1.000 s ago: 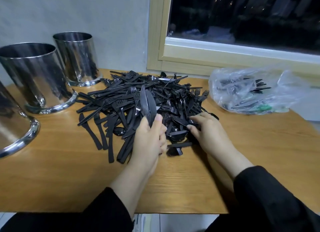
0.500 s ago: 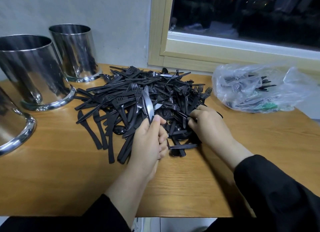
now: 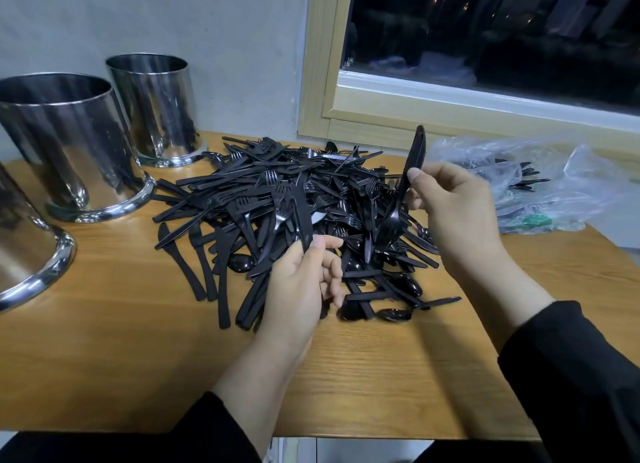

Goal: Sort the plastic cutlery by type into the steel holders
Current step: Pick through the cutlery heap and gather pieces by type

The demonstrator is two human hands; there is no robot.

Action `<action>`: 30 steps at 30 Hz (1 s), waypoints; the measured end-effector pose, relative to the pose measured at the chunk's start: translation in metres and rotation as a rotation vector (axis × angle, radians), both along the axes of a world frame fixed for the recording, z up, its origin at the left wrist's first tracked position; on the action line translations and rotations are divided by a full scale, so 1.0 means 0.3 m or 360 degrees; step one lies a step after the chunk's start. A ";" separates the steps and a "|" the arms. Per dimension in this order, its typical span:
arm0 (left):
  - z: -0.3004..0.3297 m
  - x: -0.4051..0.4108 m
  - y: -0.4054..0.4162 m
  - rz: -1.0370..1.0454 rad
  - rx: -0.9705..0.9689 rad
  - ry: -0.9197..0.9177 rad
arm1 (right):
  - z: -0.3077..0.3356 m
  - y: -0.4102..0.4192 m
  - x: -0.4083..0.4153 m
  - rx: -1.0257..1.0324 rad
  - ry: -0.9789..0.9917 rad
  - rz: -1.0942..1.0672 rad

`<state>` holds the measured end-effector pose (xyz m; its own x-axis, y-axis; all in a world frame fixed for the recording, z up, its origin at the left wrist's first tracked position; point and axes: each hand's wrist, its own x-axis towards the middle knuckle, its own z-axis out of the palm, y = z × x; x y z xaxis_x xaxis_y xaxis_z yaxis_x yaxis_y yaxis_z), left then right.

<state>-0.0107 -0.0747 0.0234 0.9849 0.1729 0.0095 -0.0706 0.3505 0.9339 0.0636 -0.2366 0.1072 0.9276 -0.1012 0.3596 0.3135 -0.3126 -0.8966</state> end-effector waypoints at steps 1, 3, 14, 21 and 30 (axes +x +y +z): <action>-0.001 0.002 0.001 0.0015 0.0017 -0.0020 | 0.009 0.007 -0.011 0.0136 0.0058 0.0075; -0.004 0.006 0.003 0.0037 0.0072 -0.0063 | 0.014 0.024 -0.032 0.0314 0.0180 0.0191; 0.014 -0.019 -0.002 -0.0242 0.0215 0.0040 | -0.063 0.094 -0.115 0.0281 0.0335 0.0222; 0.004 -0.008 0.002 -0.0290 0.0170 0.0115 | -0.073 0.096 -0.121 0.0233 0.0403 0.0189; -0.014 0.002 0.000 0.0029 0.0356 0.0117 | -0.098 0.092 -0.094 0.0311 0.0501 0.0159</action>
